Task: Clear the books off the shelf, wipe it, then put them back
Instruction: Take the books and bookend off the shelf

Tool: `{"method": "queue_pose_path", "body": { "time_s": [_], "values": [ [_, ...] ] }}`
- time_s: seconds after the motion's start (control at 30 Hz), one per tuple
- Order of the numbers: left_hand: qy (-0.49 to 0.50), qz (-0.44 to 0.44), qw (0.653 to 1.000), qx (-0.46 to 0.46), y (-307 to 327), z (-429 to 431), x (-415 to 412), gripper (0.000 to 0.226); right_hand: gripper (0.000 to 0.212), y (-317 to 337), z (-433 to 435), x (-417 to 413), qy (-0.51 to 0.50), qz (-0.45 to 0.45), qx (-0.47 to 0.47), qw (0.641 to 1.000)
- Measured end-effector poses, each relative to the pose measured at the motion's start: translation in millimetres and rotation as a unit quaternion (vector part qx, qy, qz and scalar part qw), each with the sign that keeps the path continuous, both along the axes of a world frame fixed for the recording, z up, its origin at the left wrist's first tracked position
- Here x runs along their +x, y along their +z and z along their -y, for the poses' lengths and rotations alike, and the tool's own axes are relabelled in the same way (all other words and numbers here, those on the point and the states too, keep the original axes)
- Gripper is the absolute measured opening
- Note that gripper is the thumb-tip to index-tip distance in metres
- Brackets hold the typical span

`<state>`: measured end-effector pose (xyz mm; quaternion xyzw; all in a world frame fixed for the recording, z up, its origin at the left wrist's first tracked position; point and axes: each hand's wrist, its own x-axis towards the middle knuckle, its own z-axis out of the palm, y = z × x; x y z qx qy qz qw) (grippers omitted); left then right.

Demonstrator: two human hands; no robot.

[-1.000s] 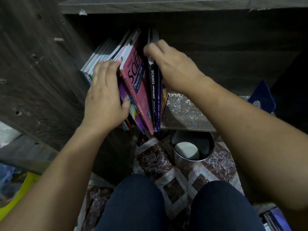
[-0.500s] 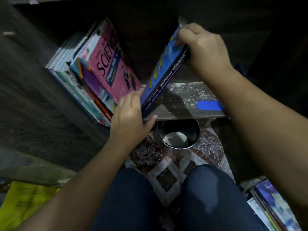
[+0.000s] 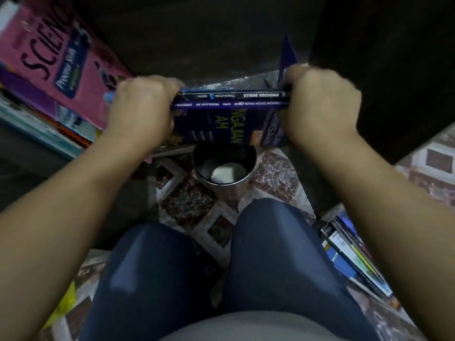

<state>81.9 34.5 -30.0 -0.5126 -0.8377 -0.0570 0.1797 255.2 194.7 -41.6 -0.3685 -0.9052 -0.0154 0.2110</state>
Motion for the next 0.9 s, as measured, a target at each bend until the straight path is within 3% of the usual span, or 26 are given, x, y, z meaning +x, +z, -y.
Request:
{"method": "queue_pose_path", "body": {
  "time_s": [0.07,0.17,0.27,0.37,0.47,0.57,0.7,0.8,0.9],
  "values": [
    [-0.034,-0.024,0.998,-0.049,5,-13,14,0.027,0.024,-10,8,4,0.032,0.043,-0.016,0.998],
    [-0.074,-0.049,0.988,-0.129,5,-32,42,0.021,0.027,-21,15,10,0.08,0.074,-0.123,0.986],
    [-0.091,-0.043,0.974,-0.202,2,-50,71,0.022,0.027,-26,11,30,0.075,0.102,-0.164,0.978],
    [-0.118,0.025,0.958,-0.26,7,-71,92,0.024,0.029,-30,4,67,0.055,0.12,-0.197,0.972],
    [-0.188,0.103,0.924,-0.318,18,-91,118,0.044,0.029,-35,3,109,0.023,0.135,-0.218,0.966],
    [-0.292,0.139,0.906,-0.272,22,-116,156,0.06,0.028,-44,4,150,-0.034,0.155,-0.225,0.961],
    [-0.424,0.039,0.884,-0.194,-1,-158,220,0.038,0.027,-66,6,202,-0.111,0.171,-0.246,0.948],
    [-0.486,-0.075,0.844,-0.214,-33,-191,264,0.029,0.029,-90,8,237,-0.165,0.172,-0.25,0.939],
    [-0.494,-0.127,0.818,-0.265,-62,-220,290,0.038,0.033,-110,3,270,-0.197,0.182,-0.242,0.933]
  ]
}}
